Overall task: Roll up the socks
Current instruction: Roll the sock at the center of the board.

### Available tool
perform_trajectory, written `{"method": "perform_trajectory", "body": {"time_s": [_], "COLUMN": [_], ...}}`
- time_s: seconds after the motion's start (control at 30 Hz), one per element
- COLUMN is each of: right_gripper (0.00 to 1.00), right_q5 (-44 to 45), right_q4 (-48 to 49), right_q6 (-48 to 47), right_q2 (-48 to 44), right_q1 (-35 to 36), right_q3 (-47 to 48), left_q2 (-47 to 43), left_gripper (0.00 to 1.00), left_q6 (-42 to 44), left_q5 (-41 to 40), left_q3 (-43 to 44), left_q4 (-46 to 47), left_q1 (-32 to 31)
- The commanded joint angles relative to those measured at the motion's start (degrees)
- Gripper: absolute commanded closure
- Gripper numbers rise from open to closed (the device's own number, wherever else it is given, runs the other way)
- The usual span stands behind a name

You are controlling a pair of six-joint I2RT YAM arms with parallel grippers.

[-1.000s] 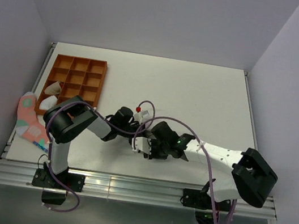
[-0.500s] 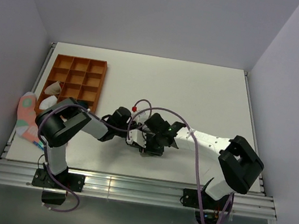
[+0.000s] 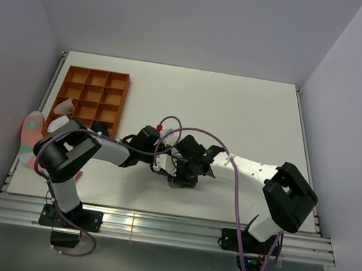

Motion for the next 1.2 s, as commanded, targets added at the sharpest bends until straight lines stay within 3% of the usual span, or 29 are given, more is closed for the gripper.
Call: {"method": "perform_trajectory", "body": {"time_s": [0.0, 0.4, 0.7, 0.87, 1.03, 1.17], "right_gripper": [0.76, 0.77, 0.78, 0.78, 0.78, 0.78], "right_q5": [0.2, -0.6, -5.9, -7.6, -10.2, -14.8], "right_q4": [-2.5, -3.7, -9.7, -12.4, -16.2, -24.7], "right_q6": [1.9, 1.9, 2.6, 2.9, 2.4, -0.4], "right_q2": [2.6, 3.5, 7.1, 9.7, 12.9, 20.7], "right_q1": [-0.5, -1.1, -3.2, -4.3, -5.4, -8.1], "right_q3": [-0.5, 0.3, 6.6, 9.9, 15.0, 22.4], "left_q2": [-2.0, -7.4, -13.4, -18.1, -23.7, -29.3], "left_gripper": [0.77, 0.74, 0.79, 0.88, 0.90, 0.89], "left_q6": [2.7, 4.8, 0.9, -4.7, -8.2, -8.0], "left_q5": [-5.0, -5.7, -11.5, -14.0, -14.7, -15.9], "left_q3": [1.6, -1.5, -6.3, -14.8, -21.6, -27.5], "left_q4": [-3.4, -2.5, 3.6, 8.3, 15.5, 19.8], "left_q1": [1.5, 6.2, 6.7, 7.5, 7.7, 7.3]}}
